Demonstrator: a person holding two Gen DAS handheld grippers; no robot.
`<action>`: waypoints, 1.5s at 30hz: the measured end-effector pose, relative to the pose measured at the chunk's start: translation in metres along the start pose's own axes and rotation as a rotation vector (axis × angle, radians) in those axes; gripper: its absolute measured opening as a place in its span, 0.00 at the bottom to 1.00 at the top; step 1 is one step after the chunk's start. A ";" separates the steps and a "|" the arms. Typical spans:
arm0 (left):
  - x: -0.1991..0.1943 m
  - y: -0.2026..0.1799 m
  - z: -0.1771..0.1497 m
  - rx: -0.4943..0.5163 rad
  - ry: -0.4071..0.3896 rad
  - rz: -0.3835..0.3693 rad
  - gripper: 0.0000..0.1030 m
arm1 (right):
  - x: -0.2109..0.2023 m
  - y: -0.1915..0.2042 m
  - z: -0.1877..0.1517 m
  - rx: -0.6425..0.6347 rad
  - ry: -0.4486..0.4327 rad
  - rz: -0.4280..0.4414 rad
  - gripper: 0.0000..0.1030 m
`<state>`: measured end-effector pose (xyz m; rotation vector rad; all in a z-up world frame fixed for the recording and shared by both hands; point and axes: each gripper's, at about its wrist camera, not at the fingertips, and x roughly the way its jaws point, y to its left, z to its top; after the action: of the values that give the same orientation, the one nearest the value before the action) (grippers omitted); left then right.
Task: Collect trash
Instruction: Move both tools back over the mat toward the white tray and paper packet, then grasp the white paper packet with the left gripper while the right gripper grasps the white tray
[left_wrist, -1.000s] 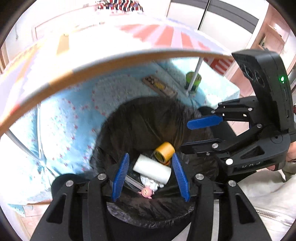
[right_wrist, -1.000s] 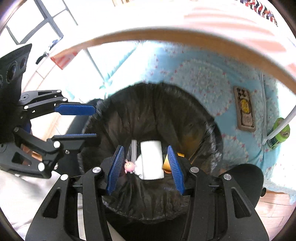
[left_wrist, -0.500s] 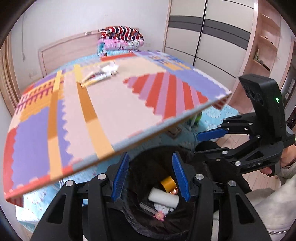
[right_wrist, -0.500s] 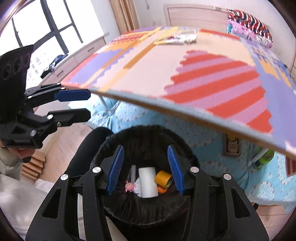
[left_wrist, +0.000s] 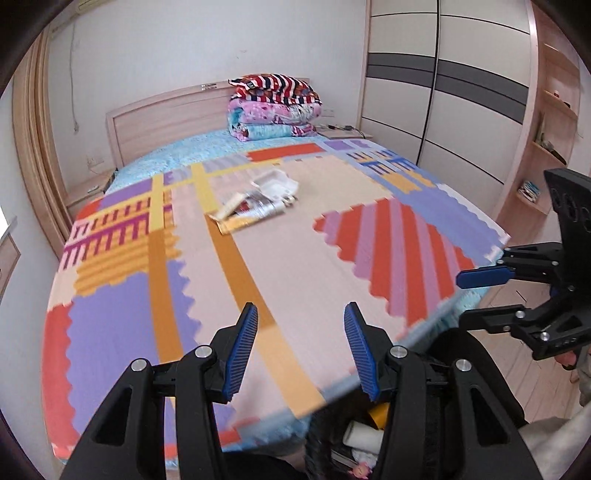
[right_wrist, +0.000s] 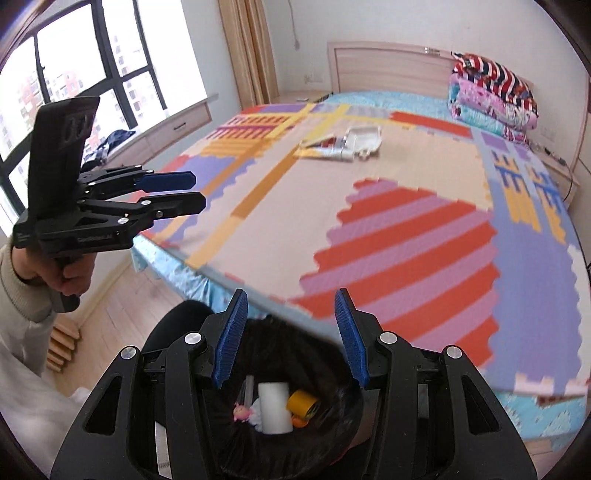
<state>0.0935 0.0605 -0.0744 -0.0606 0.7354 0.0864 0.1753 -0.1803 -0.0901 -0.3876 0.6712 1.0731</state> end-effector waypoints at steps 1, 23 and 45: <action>0.002 0.003 0.004 0.000 -0.003 0.002 0.46 | 0.000 -0.001 0.004 -0.002 -0.004 -0.002 0.47; 0.081 0.068 0.079 0.010 -0.016 0.046 0.46 | 0.050 -0.049 0.108 -0.007 -0.088 -0.077 0.47; 0.166 0.098 0.101 0.061 0.076 0.018 0.46 | 0.133 -0.111 0.156 0.187 -0.045 -0.041 0.47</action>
<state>0.2736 0.1756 -0.1140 0.0007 0.8141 0.0794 0.3645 -0.0465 -0.0672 -0.2144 0.7139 0.9679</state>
